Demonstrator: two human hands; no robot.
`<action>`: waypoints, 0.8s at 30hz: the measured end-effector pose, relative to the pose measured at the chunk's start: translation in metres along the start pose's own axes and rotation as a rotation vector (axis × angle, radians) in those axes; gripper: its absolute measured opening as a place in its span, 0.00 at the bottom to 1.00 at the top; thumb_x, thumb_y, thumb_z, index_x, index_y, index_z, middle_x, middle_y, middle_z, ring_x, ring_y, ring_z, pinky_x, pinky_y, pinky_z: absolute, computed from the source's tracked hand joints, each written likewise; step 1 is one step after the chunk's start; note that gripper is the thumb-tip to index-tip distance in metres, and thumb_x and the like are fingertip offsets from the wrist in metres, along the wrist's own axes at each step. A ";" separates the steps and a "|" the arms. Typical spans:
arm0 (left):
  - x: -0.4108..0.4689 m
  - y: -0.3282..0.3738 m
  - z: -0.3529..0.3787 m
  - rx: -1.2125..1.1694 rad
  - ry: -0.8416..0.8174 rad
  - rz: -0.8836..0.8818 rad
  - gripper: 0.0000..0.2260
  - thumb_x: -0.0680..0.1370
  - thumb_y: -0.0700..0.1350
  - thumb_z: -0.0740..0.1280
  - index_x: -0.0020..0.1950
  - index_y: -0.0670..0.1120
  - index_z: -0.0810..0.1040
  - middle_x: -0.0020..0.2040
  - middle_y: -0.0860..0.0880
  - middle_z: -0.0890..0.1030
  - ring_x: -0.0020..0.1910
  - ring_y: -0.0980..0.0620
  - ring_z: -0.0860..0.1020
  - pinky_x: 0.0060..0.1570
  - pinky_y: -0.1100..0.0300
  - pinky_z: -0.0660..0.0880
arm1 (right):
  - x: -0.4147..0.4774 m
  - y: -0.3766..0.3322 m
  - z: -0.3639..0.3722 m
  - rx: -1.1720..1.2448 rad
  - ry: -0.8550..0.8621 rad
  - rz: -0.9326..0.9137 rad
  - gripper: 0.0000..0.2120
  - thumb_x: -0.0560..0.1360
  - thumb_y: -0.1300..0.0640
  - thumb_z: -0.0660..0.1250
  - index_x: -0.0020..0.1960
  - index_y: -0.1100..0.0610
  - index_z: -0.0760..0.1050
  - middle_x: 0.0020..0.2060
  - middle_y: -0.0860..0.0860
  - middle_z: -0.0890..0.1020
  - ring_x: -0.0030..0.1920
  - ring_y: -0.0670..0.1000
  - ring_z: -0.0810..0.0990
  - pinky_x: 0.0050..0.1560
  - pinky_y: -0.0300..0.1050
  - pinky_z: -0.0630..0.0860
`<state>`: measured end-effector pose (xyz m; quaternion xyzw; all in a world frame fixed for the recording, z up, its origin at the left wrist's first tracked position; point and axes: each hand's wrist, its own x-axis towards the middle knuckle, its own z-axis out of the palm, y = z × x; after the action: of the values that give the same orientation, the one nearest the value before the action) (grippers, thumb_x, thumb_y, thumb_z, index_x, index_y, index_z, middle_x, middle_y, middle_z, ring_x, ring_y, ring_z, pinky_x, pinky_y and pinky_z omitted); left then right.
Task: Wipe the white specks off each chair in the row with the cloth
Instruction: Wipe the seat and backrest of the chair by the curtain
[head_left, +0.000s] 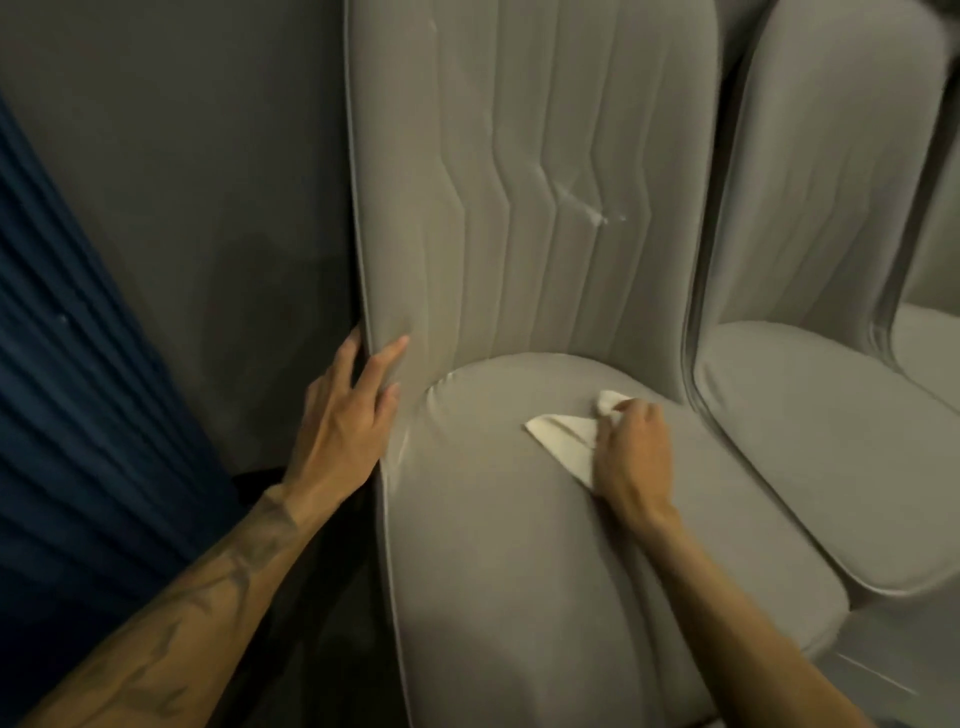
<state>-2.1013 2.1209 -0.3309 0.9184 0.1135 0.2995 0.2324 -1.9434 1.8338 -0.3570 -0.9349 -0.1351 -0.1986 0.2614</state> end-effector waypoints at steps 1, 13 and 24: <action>0.000 -0.001 0.002 -0.001 0.005 0.004 0.26 0.85 0.47 0.62 0.81 0.61 0.59 0.79 0.41 0.61 0.69 0.37 0.73 0.67 0.34 0.71 | 0.016 0.012 -0.004 -0.015 0.019 0.074 0.09 0.80 0.59 0.64 0.50 0.67 0.72 0.48 0.67 0.76 0.50 0.67 0.74 0.51 0.58 0.70; 0.002 -0.004 0.024 -0.045 0.102 -0.011 0.24 0.84 0.50 0.57 0.81 0.58 0.61 0.75 0.41 0.64 0.64 0.40 0.72 0.60 0.36 0.75 | 0.091 -0.013 0.056 0.033 -0.221 -0.239 0.13 0.79 0.59 0.61 0.62 0.59 0.76 0.59 0.57 0.77 0.58 0.59 0.73 0.63 0.46 0.66; 0.004 -0.007 0.025 0.010 0.102 0.016 0.24 0.84 0.50 0.56 0.81 0.57 0.61 0.73 0.40 0.65 0.57 0.41 0.74 0.56 0.40 0.75 | 0.084 -0.061 0.082 0.151 -0.255 -0.436 0.09 0.74 0.68 0.65 0.53 0.64 0.78 0.51 0.60 0.81 0.52 0.60 0.74 0.55 0.46 0.67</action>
<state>-2.0832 2.1191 -0.3499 0.9039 0.1196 0.3472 0.2194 -1.8663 1.9414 -0.3580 -0.8789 -0.3796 -0.1202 0.2625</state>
